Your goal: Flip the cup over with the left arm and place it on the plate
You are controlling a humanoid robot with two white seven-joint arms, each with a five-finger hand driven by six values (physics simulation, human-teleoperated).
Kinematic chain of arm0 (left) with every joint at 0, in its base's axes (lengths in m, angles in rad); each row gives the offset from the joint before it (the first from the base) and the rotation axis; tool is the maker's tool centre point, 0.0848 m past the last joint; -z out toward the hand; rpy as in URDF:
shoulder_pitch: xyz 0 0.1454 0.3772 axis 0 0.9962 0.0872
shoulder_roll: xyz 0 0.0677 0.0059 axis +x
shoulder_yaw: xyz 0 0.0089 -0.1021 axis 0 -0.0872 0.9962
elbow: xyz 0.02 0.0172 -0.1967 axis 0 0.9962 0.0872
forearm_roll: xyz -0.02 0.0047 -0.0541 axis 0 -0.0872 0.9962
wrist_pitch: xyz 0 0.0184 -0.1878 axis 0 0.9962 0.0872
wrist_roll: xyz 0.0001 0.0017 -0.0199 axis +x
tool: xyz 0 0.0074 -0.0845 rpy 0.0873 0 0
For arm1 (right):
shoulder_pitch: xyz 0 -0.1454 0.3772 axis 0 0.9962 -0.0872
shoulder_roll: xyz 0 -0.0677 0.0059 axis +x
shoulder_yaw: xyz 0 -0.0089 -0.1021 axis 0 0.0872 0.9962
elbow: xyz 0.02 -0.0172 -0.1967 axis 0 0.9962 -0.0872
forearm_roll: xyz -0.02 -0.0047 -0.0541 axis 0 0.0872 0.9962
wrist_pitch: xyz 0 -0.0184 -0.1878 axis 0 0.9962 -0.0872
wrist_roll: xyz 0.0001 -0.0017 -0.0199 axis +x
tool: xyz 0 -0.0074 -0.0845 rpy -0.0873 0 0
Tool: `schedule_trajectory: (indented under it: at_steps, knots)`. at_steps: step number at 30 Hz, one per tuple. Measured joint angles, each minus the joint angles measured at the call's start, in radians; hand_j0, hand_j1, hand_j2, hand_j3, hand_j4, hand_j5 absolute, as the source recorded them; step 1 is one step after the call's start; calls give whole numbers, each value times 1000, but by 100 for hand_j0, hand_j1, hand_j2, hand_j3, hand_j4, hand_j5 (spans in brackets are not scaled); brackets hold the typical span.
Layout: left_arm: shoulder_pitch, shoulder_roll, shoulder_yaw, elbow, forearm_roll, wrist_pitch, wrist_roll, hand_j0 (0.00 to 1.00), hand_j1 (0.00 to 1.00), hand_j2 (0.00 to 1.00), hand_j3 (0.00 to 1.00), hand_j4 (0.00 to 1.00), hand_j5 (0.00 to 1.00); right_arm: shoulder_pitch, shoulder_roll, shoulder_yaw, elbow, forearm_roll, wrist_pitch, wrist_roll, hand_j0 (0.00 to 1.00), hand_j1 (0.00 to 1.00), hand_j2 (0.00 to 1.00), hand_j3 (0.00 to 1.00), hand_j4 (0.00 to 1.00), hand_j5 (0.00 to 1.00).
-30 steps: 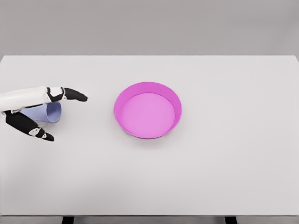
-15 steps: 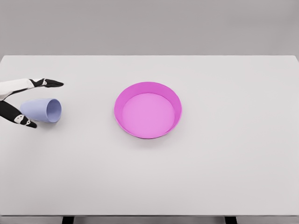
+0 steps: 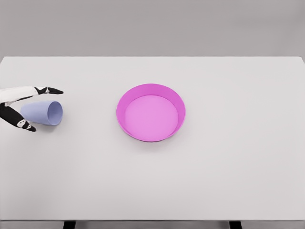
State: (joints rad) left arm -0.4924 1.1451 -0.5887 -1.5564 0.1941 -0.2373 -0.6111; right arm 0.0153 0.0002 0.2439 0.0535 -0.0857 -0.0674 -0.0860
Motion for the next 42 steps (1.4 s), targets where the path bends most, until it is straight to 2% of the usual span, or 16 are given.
schedule_trajectory:
  at_steps: [8,26,31,42]
  knots:
    - [0,-62,-5,83,-15,-1,0,100,100,100,100,100,100,0,0,0,0,0,0,0,100,100,100,100,100,100]
    - [-2,-87,-8,120,-20,2,0,100,100,100,100,100,100,0,0,0,0,0,0,0,100,100,100,100,100,100]
    - [-5,-103,-1,144,-73,1,0,100,100,100,100,100,100,0,0,0,0,0,0,0,100,100,100,100,100,100]
    - [-9,-149,-6,206,-93,2,0,100,100,100,100,100,100,2,0,0,0,0,0,0,100,100,100,100,100,100]
